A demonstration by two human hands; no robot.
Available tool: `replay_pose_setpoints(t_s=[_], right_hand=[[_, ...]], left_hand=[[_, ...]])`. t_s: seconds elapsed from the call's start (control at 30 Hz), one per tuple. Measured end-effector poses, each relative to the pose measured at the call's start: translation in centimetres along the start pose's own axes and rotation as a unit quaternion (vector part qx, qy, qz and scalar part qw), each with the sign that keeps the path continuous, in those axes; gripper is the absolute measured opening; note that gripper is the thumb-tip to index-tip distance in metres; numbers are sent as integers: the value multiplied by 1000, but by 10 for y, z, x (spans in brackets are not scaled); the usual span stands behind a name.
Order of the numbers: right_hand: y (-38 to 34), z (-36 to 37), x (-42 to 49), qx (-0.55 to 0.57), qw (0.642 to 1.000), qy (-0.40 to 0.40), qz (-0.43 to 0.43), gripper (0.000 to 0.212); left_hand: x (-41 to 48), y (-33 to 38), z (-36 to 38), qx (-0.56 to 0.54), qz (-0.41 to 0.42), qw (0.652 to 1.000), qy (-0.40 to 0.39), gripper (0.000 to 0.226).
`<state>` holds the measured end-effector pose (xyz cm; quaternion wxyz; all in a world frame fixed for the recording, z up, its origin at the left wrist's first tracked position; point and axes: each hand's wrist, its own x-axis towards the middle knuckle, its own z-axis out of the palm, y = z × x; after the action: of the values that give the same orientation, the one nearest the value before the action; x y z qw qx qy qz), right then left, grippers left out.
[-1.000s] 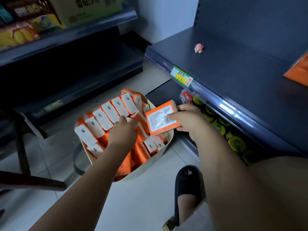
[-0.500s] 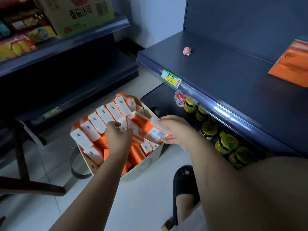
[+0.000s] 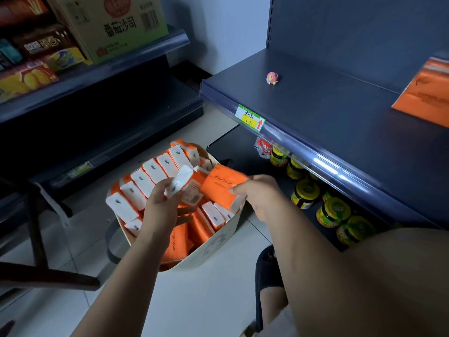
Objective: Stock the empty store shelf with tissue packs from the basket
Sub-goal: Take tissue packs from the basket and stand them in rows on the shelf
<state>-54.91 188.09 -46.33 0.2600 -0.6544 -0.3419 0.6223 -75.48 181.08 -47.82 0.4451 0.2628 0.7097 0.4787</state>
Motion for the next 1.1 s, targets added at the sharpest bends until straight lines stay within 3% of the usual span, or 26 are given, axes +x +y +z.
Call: replay_pose_setpoints(t_s=[0.17, 0.27, 0.33, 0.4, 0.47, 0.53, 0.57, 0.67, 0.73, 0.8, 0.9, 1.1], right_hand=[[2, -3, -2, 59, 996, -72, 4, 47], [-7, -8, -8, 79, 993, -91, -2, 39], [-15, -11, -13, 84, 993, -78, -29, 34], [-25, -18, -18, 92, 991, -59, -72, 34], [-37, -27, -26, 98, 988, -40, -115, 33], [-49, -39, -36, 99, 984, -16, -144, 24], [-54, -45, -41, 98, 983, -3, -156, 21], [-70, -71, -61, 97, 977, 32, -188, 24], [-77, -96, -77, 100, 971, 51, -213, 20], [-81, -129, -96, 103, 963, 73, -239, 30], [-75, -190, -132, 89, 951, 104, -278, 39], [-24, -321, -205, 91, 916, 207, -331, 31]], left_hand=[[-7, 11, 3, -73, 47, 996, 4, 28], [-12, 23, 6, -125, 82, 989, 18, 17], [-14, 35, 6, -110, 125, 985, 46, 14], [-14, 44, 5, -16, 215, 975, 62, 6], [-14, 53, 8, 65, 294, 953, 30, 39], [-20, 68, 15, 57, 307, 950, -14, 71], [-22, 75, 21, 43, 311, 949, -23, 76], [-28, 100, 41, 15, 324, 946, -31, 61], [-35, 118, 60, -24, 321, 944, -67, 55], [-49, 136, 83, -60, 330, 935, -112, 52], [-71, 160, 122, -66, 366, 911, -179, 54], [-147, 193, 234, -40, 432, 836, -335, 59]])
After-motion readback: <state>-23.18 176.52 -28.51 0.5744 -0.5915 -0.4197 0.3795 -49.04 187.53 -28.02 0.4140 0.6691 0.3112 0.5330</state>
